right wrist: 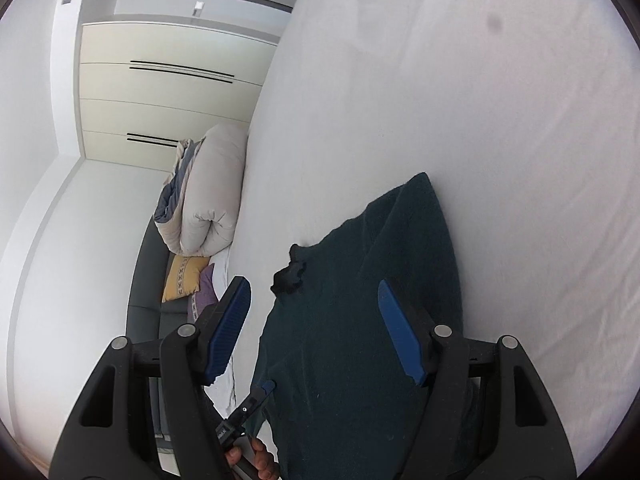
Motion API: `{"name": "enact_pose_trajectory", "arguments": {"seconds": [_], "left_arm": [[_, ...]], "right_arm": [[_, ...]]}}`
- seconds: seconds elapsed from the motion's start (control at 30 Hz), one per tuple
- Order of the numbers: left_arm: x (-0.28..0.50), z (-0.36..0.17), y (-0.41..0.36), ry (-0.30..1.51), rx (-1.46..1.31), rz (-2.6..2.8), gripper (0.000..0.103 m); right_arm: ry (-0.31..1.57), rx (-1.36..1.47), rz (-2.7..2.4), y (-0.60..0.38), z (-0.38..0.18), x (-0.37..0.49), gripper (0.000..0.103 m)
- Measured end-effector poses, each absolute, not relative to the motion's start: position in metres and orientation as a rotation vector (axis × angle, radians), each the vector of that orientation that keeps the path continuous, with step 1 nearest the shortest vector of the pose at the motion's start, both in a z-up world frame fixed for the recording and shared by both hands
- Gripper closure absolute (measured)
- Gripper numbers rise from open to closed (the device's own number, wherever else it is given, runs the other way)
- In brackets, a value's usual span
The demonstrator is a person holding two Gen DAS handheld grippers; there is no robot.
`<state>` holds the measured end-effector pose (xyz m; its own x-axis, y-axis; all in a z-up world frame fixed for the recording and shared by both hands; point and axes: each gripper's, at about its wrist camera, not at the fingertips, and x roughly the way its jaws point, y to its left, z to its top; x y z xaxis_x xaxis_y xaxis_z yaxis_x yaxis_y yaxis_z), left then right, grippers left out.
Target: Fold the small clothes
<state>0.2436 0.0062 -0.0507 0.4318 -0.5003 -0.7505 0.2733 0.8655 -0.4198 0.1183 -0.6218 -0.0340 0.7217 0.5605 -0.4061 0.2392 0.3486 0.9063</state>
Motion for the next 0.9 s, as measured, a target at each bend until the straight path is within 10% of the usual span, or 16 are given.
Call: {"name": "enact_pose_trajectory", "arguments": {"seconds": [0.5,0.9], "left_arm": [[0.223,-0.041,0.022,0.953,-0.302,-0.484,0.018],[0.086,-0.037,0.299,0.586,-1.047,-0.099,0.012]], "right_arm": [[0.847,1.143,0.332,-0.609,-0.056,0.033,0.038],[0.784,1.078,0.377,-0.542,-0.004,-0.041,0.036]]}}
